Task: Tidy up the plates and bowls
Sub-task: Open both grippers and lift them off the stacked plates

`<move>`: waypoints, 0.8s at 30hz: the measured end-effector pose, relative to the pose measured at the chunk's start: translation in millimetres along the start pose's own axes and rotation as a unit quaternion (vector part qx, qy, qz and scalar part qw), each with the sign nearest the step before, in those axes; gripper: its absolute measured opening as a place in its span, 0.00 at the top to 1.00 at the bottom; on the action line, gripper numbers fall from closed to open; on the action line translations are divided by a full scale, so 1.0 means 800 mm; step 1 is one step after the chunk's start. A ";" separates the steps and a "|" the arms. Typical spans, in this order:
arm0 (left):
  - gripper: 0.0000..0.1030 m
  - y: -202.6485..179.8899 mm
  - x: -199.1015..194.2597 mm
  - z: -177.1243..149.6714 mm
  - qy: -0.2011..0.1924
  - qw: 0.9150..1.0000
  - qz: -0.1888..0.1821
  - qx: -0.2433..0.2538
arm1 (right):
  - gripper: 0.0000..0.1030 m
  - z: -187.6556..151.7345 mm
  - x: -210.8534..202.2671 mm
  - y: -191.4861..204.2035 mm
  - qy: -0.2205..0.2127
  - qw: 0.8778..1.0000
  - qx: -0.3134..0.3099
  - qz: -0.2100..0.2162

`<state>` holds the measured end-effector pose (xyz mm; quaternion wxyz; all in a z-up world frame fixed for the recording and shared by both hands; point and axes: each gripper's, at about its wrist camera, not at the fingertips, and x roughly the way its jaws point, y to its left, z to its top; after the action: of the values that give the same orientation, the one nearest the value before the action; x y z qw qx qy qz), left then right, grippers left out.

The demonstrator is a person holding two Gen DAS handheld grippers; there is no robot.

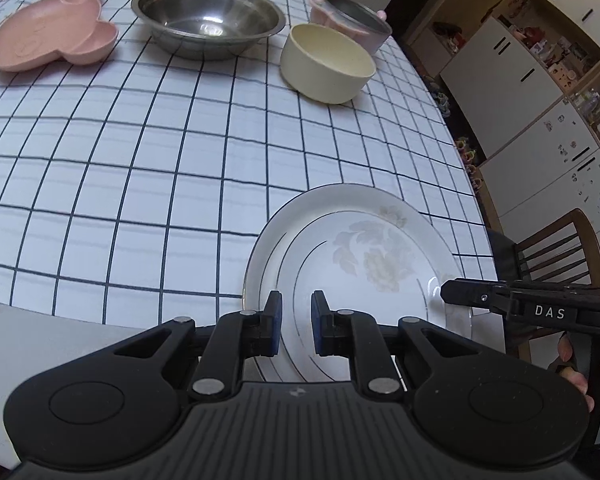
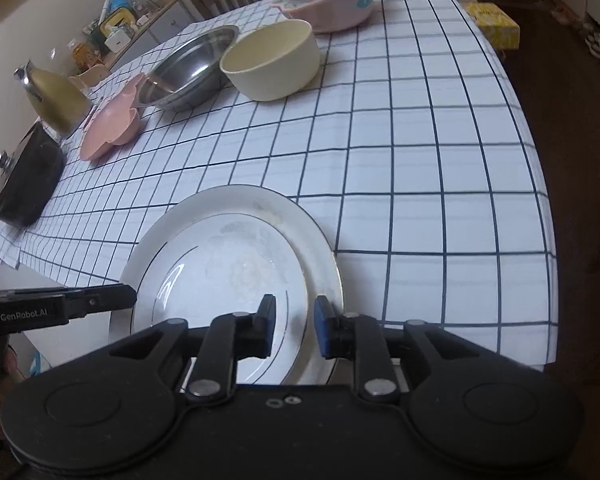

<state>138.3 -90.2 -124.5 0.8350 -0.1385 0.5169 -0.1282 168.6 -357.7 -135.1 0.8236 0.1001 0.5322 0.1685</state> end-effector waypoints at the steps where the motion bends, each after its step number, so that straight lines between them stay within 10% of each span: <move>1: 0.86 -0.003 -0.004 0.000 -0.005 1.000 0.001 0.006 | 0.75 0.000 -0.003 0.003 -0.001 1.000 -0.004 0.001; 19: 0.84 -0.012 -0.087 0.003 -0.077 0.992 0.035 0.094 | 0.40 -0.010 -0.061 0.116 -0.090 0.993 -0.076 -0.019; 24: 0.49 -0.011 -0.102 0.019 -0.112 0.988 0.052 0.092 | 0.27 0.000 -0.069 0.137 -0.113 0.989 -0.099 -0.009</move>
<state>116.0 -68.1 -47.1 0.9022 -0.0476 0.4129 -0.1154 129.0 -278.1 -51.0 0.8856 0.0315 0.4174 0.2011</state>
